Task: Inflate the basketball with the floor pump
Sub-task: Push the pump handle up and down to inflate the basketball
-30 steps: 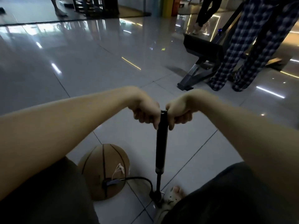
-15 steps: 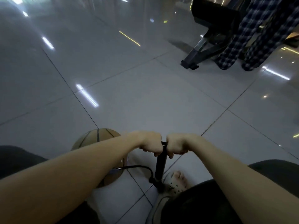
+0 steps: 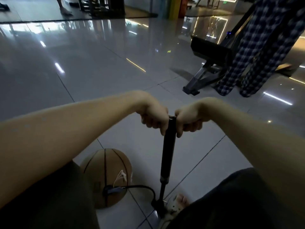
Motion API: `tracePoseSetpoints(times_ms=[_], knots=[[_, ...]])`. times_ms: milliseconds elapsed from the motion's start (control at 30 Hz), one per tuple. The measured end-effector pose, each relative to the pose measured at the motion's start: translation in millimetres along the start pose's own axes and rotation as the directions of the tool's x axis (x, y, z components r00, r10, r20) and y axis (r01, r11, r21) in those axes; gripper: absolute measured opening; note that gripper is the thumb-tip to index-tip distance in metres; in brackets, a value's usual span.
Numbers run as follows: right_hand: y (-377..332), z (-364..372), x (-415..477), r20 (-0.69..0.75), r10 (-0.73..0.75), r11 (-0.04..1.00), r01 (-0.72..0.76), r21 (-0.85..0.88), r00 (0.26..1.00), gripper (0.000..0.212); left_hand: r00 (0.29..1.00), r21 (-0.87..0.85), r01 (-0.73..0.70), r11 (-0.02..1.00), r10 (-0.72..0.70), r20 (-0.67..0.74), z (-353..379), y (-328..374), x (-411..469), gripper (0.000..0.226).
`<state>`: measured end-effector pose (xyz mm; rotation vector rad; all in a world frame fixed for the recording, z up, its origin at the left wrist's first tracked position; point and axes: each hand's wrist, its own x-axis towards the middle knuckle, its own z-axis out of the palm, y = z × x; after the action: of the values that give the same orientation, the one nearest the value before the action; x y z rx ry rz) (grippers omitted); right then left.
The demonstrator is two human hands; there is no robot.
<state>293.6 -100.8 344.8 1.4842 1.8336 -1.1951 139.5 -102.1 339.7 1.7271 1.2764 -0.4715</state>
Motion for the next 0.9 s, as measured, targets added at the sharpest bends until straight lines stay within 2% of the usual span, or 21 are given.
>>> tracePoseSetpoints(times_ms=[167, 267, 400, 500, 567, 667, 767, 900], knots=[[25, 37, 45, 0.014, 0.017, 1.0, -0.017, 0.001, 1.0, 0.027, 0.996, 0.045, 0.066, 0.997, -0.069, 0.05, 38, -14, 46, 0.022], [47, 59, 71, -0.049, 0.003, 0.999, -0.001, 0.047, 0.999, 0.026, 0.998, 0.075, 0.061, 0.995, -0.063, 0.026, 58, -20, 76, 0.02], [58, 85, 96, -0.05, 0.003, 1.0, -0.004, -0.009, 0.999, 0.015, 0.999, 0.104, 0.036, 0.994, -0.039, 0.033, 85, -37, 100, 0.016], [59, 111, 116, -0.038, 0.01, 0.998, -0.013, -0.06, 0.999, 0.001, 0.999, 0.106, 0.005, 0.994, -0.001, -0.039, 115, -54, 113, 0.014], [61, 126, 118, -0.069, 0.018, 0.998, -0.023, -0.064, 0.997, 0.003, 0.997, 0.119, -0.011, 0.993, 0.02, -0.073, 127, -56, 114, 0.009], [61, 141, 104, -0.087, 0.0, 0.996, -0.007, -0.088, 0.996, 0.017, 1.0, 0.11, -0.021, 0.994, 0.022, -0.005, 137, -51, 103, 0.016], [52, 136, 86, -0.04, 0.031, 0.989, -0.036, -0.141, 0.999, 0.015, 1.0, 0.104, -0.002, 0.995, 0.004, -0.015, 138, -43, 84, 0.027], [20, 86, 58, -0.033, 0.005, 0.979, -0.012, -0.205, 0.999, 0.008, 0.998, 0.041, 0.058, 0.997, -0.057, -0.012, 95, -36, 45, 0.024]])
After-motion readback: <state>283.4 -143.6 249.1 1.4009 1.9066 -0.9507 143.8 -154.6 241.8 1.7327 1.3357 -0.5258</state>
